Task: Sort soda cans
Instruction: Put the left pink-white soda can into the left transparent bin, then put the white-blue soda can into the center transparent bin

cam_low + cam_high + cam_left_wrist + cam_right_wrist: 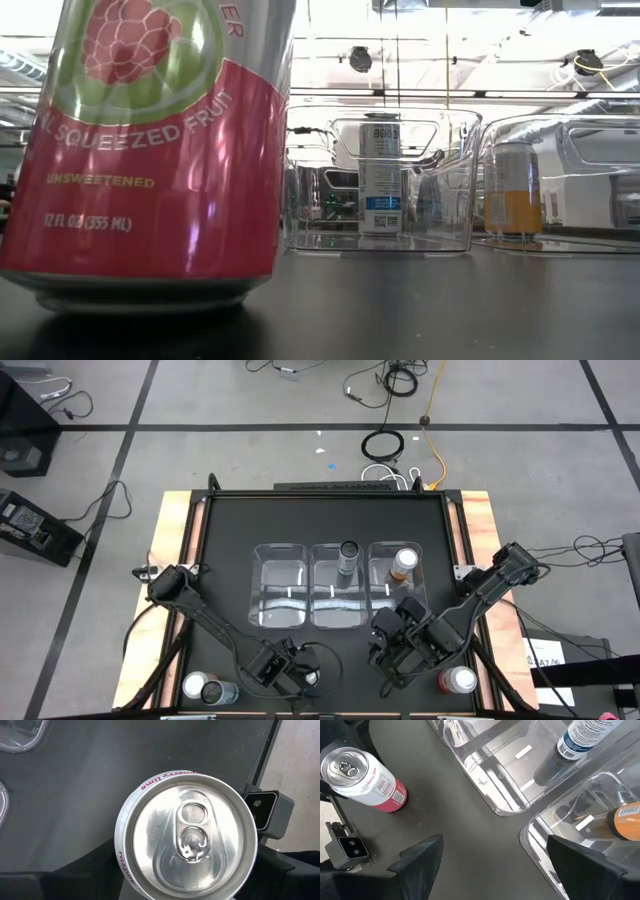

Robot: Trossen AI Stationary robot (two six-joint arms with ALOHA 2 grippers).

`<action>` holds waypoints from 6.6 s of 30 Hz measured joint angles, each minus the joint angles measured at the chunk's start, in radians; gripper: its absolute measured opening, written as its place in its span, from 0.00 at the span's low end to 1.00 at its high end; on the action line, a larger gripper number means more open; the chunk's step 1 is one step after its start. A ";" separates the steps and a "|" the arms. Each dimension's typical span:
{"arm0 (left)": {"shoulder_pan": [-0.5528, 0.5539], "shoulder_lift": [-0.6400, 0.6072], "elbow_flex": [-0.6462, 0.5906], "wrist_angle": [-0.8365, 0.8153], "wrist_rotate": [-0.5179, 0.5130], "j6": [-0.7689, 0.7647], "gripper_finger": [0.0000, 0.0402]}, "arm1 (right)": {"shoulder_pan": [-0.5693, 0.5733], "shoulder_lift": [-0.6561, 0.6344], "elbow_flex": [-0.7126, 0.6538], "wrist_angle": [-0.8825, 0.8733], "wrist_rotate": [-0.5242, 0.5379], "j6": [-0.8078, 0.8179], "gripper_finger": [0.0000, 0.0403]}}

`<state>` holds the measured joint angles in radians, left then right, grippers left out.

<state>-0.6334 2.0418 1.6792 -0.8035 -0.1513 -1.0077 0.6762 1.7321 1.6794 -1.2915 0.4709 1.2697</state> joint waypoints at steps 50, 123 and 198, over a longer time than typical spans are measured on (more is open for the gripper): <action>0.367 -0.389 0.286 -0.765 -0.208 0.715 0.77 | -0.024 0.000 0.000 0.009 0.088 0.177 0.86; 0.797 -0.502 -0.647 0.208 0.153 0.935 0.83 | -0.171 0.000 0.000 0.091 0.104 0.225 0.86; -0.417 -0.601 -0.303 -0.319 -0.087 -0.804 0.98 | -0.137 0.000 0.000 0.113 0.101 -0.082 0.86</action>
<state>-1.0508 1.4412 1.3764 -1.1229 -0.2386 -1.8113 0.5388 1.7321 1.6794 -1.1790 0.5716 1.1881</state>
